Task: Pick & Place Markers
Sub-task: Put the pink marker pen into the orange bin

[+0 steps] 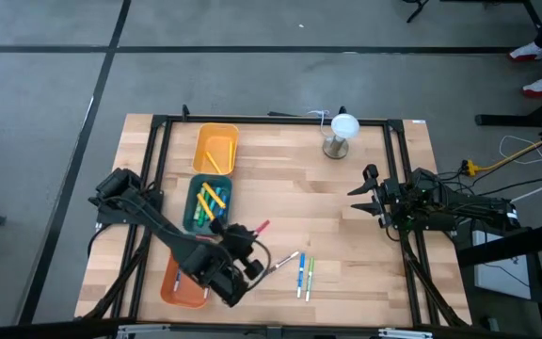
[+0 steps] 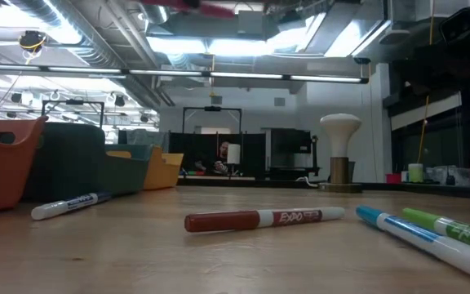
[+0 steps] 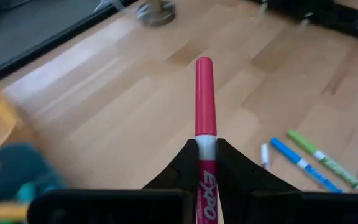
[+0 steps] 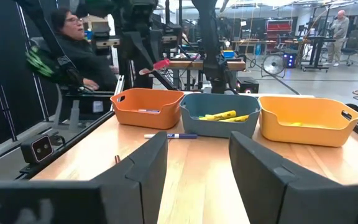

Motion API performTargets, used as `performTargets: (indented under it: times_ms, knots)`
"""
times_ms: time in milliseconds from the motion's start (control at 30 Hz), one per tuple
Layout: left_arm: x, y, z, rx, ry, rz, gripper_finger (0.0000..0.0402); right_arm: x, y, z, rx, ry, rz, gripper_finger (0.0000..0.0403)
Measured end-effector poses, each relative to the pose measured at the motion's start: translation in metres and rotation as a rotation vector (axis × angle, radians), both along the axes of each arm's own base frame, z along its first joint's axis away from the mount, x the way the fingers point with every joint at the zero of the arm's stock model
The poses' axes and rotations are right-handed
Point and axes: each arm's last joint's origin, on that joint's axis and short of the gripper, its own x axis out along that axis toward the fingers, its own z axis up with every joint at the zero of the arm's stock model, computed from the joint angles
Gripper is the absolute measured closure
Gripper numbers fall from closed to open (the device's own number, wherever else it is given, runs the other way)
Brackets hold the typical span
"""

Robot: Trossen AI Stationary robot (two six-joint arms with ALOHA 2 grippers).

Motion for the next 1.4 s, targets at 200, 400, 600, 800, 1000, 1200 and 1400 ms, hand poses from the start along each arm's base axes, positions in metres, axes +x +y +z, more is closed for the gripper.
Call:
performTargets:
  times_ms: [200,400,600,800,1000,1200,1400]
  knots:
    - [-0.024,-0.006,-0.004,-0.057,0.009,0.112,0.0375,0.000,0.000,0.000,0.000,0.000,0.000,0.0233]
    - [-0.043,-0.014,-0.006,-0.159,0.076,0.182,0.0375,0.000,0.000,0.000,0.000,0.000,0.000,0.0233]
    - [-0.061,-0.023,-0.007,-0.187,0.143,0.209,0.0375,0.000,0.000,0.000,0.000,0.000,0.000,0.0233]
    - [-0.090,-0.029,0.003,-0.235,0.223,0.248,0.0375,0.000,0.000,0.000,0.000,0.000,0.000,0.0233]
    - [-0.112,-0.030,0.025,-0.277,0.167,0.171,0.0375,0.000,0.000,0.000,0.000,0.000,0.000,0.0233]
    - [-0.119,-0.024,0.039,-0.293,0.069,0.162,0.0375,0.000,0.000,0.000,0.000,0.000,0.000,0.0233]
    - [-0.121,-0.023,0.040,-0.367,0.052,0.229,0.0375,0.000,0.000,0.000,0.000,0.001,0.000,0.0233]
